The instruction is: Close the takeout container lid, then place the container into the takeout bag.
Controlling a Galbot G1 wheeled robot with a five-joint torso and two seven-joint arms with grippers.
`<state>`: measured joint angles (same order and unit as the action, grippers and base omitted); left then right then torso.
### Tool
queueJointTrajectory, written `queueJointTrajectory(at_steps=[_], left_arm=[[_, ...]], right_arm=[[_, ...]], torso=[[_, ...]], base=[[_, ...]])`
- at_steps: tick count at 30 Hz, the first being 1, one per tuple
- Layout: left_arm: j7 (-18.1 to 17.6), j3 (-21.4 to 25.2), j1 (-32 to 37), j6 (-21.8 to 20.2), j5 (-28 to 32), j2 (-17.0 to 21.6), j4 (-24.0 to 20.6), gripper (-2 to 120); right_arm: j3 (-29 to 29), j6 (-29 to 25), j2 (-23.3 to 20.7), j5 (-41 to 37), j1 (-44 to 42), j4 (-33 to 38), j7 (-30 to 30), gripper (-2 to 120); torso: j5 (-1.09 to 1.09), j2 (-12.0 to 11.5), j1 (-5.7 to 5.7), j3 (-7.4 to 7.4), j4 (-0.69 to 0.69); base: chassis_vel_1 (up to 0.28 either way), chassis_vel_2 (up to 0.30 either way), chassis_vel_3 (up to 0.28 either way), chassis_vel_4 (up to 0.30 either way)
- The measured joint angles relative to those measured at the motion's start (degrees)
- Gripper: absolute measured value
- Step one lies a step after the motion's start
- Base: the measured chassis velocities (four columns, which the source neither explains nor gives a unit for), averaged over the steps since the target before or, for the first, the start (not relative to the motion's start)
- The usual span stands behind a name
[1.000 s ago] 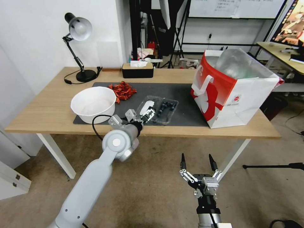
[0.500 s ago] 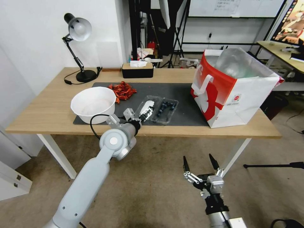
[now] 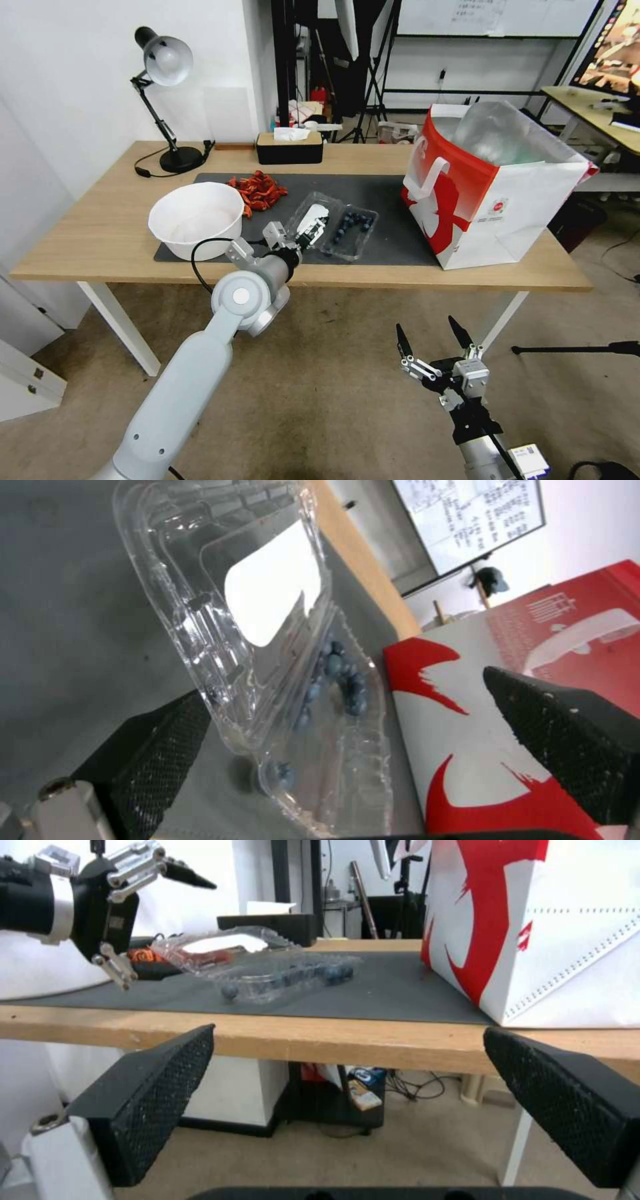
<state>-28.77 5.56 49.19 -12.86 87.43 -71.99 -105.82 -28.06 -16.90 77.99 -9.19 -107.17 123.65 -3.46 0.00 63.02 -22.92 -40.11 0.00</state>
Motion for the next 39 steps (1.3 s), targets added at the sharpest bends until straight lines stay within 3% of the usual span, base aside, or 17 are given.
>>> queueJointTrajectory(at_steps=[12,15,16,19,26,39], left_arm=[[10.6,-2.3,1.6,1.5,-9.0,1.6,0.0,100],[16.4,-3.4,2.2,2.5,-14.2,2.4,0.5,100],[16.4,-3.4,2.2,2.5,-14.2,2.4,0.5,100],[21.2,-4.7,2.5,3.6,-19.8,3.1,1.3,100],[24.5,-6.1,2.8,5.2,-26.5,3.9,2.8,100],[25.3,-6.1,2.8,5.0,-30.6,4.9,3.7,100]], right_arm=[[0.4,-0.6,0.6,1.1,0.1,-0.6,0.5,100],[0.6,-0.9,0.6,1.4,0.2,-0.7,1.0,100],[0.6,-0.9,0.6,1.4,0.2,-0.7,1.0,100],[0.7,-1.2,0.6,1.8,0.3,-0.9,1.5,100],[0.9,-1.7,0.6,2.3,0.3,-1.2,2.1,100],[1.3,-2.6,0.4,3.2,0.4,-1.7,3.0,100]], torso=[[-0.01,0.0,0.0,0.0,0.0],[0.0,0.0,0.0,0.0,0.0],[0.0,0.0,0.0,0.0,0.0],[0.0,0.0,0.0,0.0,0.0],[0.0,0.0,0.0,0.0,0.0],[0.0,0.0,0.0,0.0,0.0]], base=[[0.0,0.0,0.0,0.0],[0.0,0.0,0.0,0.0],[0.0,0.0,0.0,0.0],[0.0,0.0,0.0,0.0],[0.0,0.0,0.0,0.0],[0.0,0.0,0.0,0.0]])
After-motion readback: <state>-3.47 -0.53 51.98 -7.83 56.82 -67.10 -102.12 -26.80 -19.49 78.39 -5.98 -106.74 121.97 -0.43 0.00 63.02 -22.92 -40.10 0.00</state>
